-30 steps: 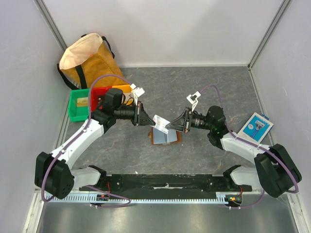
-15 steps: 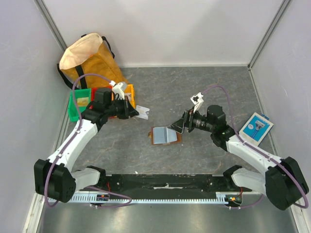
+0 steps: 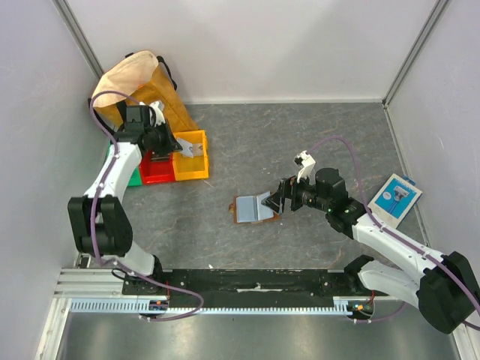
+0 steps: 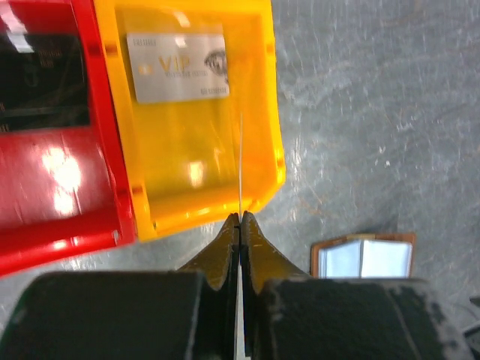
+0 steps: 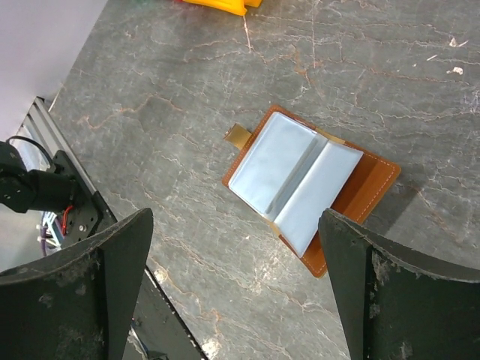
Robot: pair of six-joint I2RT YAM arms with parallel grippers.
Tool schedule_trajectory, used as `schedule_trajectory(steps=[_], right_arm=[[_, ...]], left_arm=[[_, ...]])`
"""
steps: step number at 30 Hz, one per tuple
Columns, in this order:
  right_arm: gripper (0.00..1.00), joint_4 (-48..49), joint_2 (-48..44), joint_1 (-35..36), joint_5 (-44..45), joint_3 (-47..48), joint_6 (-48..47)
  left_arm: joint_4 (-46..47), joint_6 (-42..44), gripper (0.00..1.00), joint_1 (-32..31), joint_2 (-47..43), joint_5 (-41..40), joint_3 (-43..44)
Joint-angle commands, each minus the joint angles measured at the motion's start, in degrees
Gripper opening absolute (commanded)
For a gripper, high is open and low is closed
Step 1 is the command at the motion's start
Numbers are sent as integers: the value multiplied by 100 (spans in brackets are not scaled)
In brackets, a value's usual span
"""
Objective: Take the credit cards out of the card holder
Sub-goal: Place the credit card in the storage box.
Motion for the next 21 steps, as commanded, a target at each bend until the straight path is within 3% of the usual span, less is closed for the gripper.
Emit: schedule_trajectory(steps=[1,7,21], right_arm=[[98,-47,-77,104,393,86,-289],[98,-64,-51,122,420,77,-342],[98,-82,28,121,437,95,-395]], left_arm=[[-318,436,2,173,775,-7,975],[-538,410,2,157,1734,397,1584],[-538,252,2,-326,2412,495,1839]])
